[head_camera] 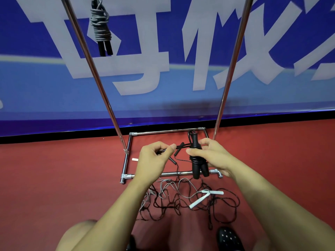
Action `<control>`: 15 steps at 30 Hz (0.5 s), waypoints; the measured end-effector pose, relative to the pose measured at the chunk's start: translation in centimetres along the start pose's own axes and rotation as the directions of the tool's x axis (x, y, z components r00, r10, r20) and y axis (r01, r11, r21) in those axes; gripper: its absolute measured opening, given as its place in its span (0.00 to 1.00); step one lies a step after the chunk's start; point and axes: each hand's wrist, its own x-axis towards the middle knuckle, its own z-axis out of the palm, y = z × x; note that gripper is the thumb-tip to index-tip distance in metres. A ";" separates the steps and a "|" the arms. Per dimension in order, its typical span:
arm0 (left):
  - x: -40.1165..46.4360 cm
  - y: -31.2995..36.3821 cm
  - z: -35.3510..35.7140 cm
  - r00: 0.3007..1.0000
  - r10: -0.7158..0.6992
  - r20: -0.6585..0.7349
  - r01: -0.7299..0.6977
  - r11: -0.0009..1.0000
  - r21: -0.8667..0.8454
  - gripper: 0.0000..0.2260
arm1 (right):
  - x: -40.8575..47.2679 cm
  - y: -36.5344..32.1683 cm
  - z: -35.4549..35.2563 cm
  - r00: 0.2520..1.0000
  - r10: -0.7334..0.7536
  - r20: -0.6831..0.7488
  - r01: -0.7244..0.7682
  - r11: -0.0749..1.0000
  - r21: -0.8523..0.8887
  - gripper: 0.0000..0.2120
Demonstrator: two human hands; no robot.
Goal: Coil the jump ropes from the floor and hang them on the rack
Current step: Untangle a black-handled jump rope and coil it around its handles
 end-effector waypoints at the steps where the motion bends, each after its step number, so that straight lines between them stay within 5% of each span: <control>1: -0.1 0.1 0.0 1.000 -0.001 0.014 0.001 1.000 -0.005 0.13 | -0.1 0.0 0.1 1.000 0.001 -0.001 -0.001 1.000 0.030 0.26; 7: -0.6 0.8 0.1 0.996 -0.014 0.093 0.018 0.999 -0.043 0.13 | -0.3 0.1 0.6 0.995 -0.018 0.102 -0.012 0.956 0.292 0.15; 15: -0.5 0.9 -0.2 0.994 -0.026 0.104 0.031 0.998 -0.048 0.14 | -0.9 -0.4 0.5 0.967 -0.124 0.223 0.045 0.944 0.327 0.21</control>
